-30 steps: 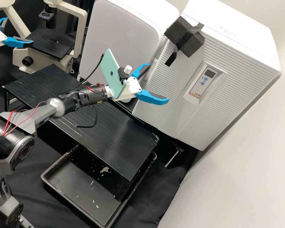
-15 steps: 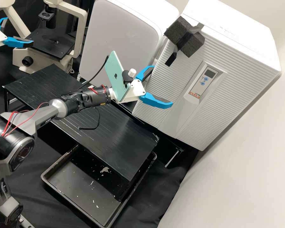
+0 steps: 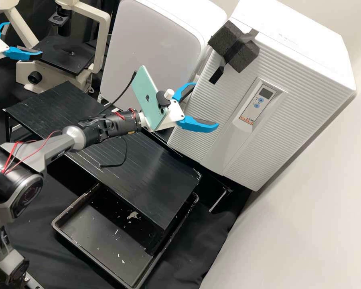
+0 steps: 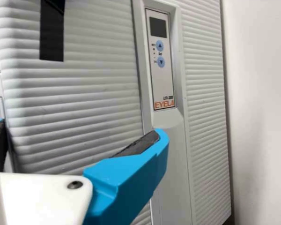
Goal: Open the incubator door
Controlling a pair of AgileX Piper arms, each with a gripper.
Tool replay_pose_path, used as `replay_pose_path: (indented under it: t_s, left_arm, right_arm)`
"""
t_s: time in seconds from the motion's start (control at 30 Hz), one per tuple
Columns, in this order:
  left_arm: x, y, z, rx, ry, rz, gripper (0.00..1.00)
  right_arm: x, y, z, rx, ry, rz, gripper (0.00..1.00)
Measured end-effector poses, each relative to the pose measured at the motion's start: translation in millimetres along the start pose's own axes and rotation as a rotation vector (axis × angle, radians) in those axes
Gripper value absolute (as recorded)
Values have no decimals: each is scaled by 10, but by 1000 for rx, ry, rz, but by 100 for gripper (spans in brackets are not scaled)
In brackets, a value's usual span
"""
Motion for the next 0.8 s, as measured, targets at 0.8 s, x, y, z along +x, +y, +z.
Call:
replay_pose_path:
  t_s: [0.8]
  left_arm:
    - [0,0,0,0,0,0,100]
  right_arm:
    - [-21,18,-31,-20,1,-41,0]
